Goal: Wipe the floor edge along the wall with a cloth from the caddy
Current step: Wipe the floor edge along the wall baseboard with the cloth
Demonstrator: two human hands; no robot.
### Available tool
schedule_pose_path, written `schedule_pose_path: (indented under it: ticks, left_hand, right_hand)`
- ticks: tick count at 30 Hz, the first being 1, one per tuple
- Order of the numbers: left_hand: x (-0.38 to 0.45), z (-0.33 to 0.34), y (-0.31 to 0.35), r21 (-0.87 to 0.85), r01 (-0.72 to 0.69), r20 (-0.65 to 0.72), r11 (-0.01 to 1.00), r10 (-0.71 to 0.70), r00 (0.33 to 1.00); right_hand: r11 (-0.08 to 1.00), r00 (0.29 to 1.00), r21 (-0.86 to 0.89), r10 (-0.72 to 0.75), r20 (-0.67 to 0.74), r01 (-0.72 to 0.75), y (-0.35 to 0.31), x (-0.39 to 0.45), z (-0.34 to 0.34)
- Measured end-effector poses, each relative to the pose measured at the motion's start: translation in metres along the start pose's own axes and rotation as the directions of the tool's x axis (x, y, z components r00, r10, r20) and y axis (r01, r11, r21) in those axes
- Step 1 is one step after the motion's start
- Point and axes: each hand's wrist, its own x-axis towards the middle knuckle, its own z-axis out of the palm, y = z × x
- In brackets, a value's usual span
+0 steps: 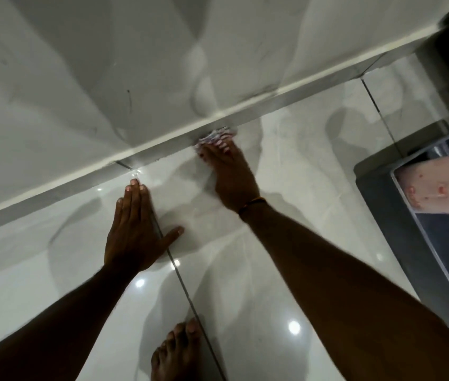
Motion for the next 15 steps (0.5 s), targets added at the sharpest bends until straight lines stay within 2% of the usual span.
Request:
schedule_pose_path:
  ticks: [3, 5, 8, 10, 15]
  left_hand:
    - [0.001, 0.0, 0.008, -0.017, 0.04, -0.007, 0.999, -0.04, 0.999]
    - [0.004, -0.001, 0.014, -0.052, 0.071, -0.006, 0.996, -0.071, 0.997]
    - [0.009, -0.002, 0.021, -0.09, 0.106, -0.01, 0.99, -0.107, 0.994]
    - [0.012, 0.001, 0.024, -0.086, 0.118, -0.021, 0.989, -0.121, 0.992]
    - [0.015, 0.005, 0.026, -0.066, 0.123, -0.034, 0.99, -0.126, 0.992]
  right_hand:
    - [0.981, 0.971, 0.111, 0.173, -0.165, -0.156, 0.048, 0.006, -0.026]
    - [0.977, 0.957, 0.055, 0.213, -0.195, -0.206, 0.079, 0.007, -0.044]
    - [0.95, 0.936, -0.033, 0.299, -0.184, -0.31, 0.117, 0.011, -0.069]
    - [0.917, 0.902, -0.027, 0.387, -0.189, -0.399, 0.134, 0.014, -0.084]
    - [0.883, 0.877, -0.047, 0.455, -0.158, -0.467, 0.17, 0.022, -0.103]
